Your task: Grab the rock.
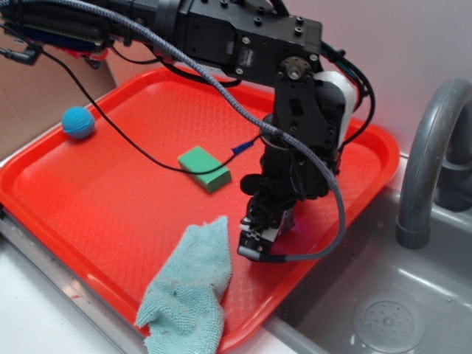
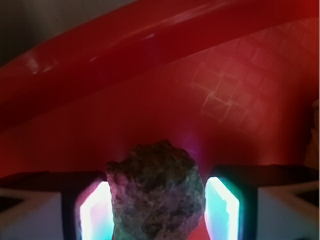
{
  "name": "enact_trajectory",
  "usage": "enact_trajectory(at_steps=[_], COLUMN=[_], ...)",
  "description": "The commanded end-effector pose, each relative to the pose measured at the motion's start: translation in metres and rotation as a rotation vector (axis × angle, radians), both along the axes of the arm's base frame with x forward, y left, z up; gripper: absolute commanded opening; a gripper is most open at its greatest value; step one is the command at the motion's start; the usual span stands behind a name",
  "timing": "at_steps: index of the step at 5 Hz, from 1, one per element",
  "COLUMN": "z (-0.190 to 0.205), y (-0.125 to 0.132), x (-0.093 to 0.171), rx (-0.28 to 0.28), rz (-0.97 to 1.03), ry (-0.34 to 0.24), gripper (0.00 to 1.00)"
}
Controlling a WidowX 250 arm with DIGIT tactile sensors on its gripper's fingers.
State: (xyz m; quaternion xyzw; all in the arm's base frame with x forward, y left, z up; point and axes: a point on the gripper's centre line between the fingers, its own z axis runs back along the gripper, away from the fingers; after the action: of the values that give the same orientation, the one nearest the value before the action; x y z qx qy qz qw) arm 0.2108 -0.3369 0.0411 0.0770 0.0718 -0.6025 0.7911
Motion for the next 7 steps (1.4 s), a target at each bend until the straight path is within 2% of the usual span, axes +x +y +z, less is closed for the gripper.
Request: enact_trajectory(at_steps=[1,2,3,4,6,7], z=[0.016,0.046,0.064,0.089,0.159,0.174], y=[0.0,0.035,0.076,0.111,0.173,0.18], x=[-0.015,-0.006,0.003,0.005,-0.008,-0.026], rx=[-0.014,-0.065,-0.17,-0.187,-0.218,-0.27], rz=[0.043,0.295,0.533,0.652,1.03,1.169], ry=[-0.032,0.003,0.05,-0.009,-0.216,-0.268], gripper=[0.0,0.0,0.0,0.0,0.0,0.0])
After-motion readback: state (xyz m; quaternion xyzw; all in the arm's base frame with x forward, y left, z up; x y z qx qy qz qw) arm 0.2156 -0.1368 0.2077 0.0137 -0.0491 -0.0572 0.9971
